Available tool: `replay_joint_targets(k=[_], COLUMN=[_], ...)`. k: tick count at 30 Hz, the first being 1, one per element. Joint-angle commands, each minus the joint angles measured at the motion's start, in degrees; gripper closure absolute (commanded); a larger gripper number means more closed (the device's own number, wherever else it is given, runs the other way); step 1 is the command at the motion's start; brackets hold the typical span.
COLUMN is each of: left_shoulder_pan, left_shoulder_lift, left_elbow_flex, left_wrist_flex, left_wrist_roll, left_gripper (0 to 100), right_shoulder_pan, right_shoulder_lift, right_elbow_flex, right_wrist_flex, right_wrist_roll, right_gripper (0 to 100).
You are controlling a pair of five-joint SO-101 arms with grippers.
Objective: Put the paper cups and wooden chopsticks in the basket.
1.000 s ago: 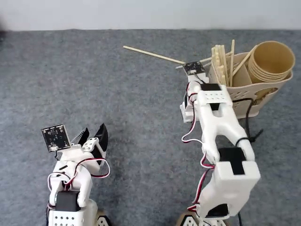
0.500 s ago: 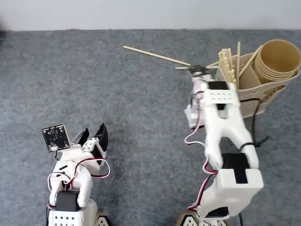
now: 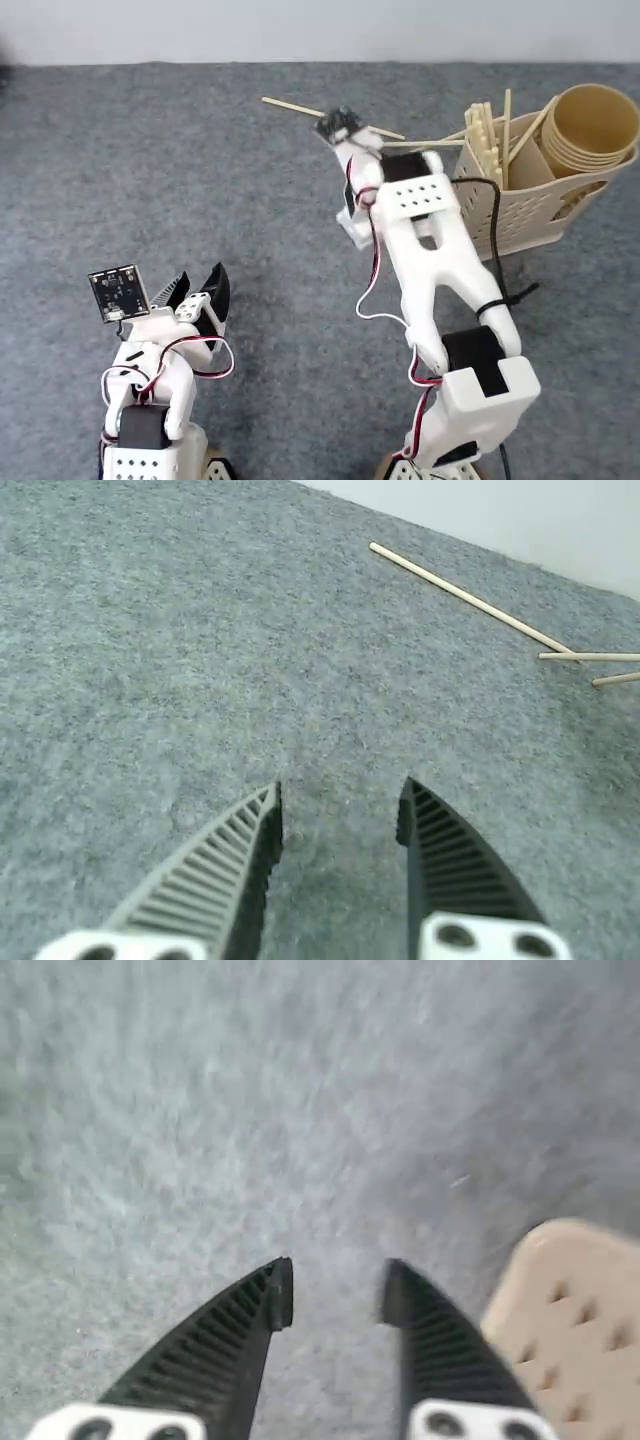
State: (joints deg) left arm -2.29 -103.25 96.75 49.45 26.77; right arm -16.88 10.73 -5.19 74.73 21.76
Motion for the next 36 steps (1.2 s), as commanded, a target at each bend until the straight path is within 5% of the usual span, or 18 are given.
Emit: replay_joint_targets(k=[1,16,36], left_shoulder_pan=[-0.09,-0.09,-0.09], left_shoulder_lift=[-0.79,-0.79,-0.79], left_elbow_flex=[-0.40,-0.40,-0.40], left_wrist_flex=[0.09,0.18,0.18], left_wrist_roll=[-0.70,-0.70,-0.70], left_gripper=[81,81,81], right_shoulder_pan=[-0.66,0.31,9.80], right_shoulder_lift=[-3.12,12.88,49.98], right_elbow_flex=[-7.21,-26.99,-68.57], right_wrist_flex=[0.31,4.79,0.75], right_wrist_roll=[4.04,18.02,18.20], right_gripper=[78.1,80.8,81.0])
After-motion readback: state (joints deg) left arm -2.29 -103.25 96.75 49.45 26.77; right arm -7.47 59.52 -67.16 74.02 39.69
